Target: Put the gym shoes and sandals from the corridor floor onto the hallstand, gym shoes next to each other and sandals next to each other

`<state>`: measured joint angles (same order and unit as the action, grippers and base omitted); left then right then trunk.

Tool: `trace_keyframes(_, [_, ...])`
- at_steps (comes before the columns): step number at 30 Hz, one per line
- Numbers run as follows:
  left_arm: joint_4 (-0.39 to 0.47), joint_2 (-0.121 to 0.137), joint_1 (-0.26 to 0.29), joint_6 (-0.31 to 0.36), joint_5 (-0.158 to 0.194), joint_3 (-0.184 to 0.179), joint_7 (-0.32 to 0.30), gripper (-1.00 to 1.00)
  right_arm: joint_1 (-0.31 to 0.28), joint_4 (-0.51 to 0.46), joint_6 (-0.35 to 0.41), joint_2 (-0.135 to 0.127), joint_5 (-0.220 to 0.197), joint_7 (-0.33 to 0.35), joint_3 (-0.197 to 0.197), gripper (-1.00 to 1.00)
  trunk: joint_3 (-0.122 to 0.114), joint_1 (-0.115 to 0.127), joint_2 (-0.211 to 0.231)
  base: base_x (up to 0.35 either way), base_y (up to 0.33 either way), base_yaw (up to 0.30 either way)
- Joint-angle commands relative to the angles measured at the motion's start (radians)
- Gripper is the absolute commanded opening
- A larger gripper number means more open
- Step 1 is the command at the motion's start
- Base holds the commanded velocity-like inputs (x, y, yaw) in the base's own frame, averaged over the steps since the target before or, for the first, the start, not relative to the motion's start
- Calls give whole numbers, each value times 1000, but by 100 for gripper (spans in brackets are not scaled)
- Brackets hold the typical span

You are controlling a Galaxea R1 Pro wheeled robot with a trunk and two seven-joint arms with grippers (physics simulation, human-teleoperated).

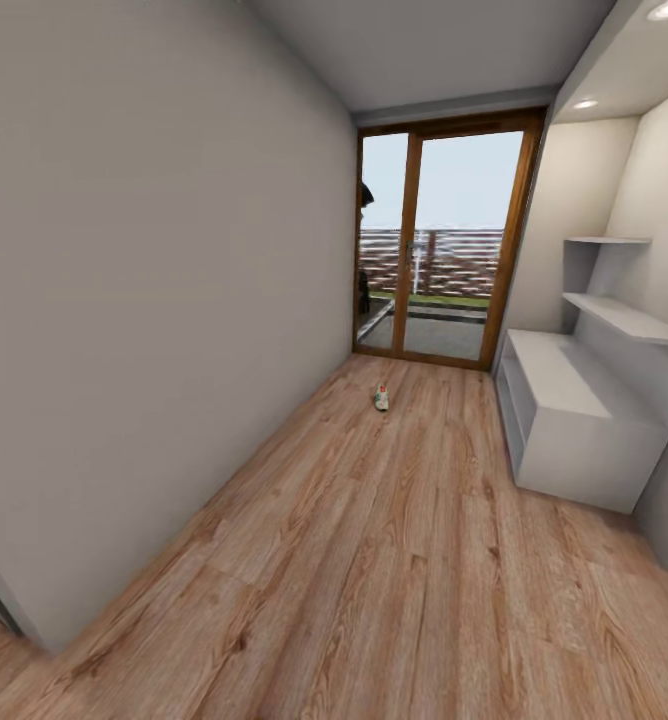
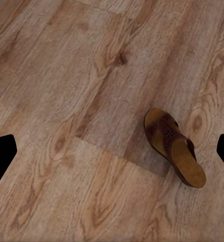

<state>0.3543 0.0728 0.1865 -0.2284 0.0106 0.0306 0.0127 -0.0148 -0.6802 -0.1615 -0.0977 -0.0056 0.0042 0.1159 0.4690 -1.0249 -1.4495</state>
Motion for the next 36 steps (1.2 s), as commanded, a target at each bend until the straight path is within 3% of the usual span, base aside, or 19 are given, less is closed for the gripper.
trace_keyframes(1, [-1,0,1,-3,1,1,1,100,-1,1,-3,0,-1,0,1,100,1,0,-1,44,-18,2])
trace_keyframes(36, [1,1,1,-3,2,2,1,100,0,1,-3,1,-1,0,1,100,1,0,-1,50,-31,0])
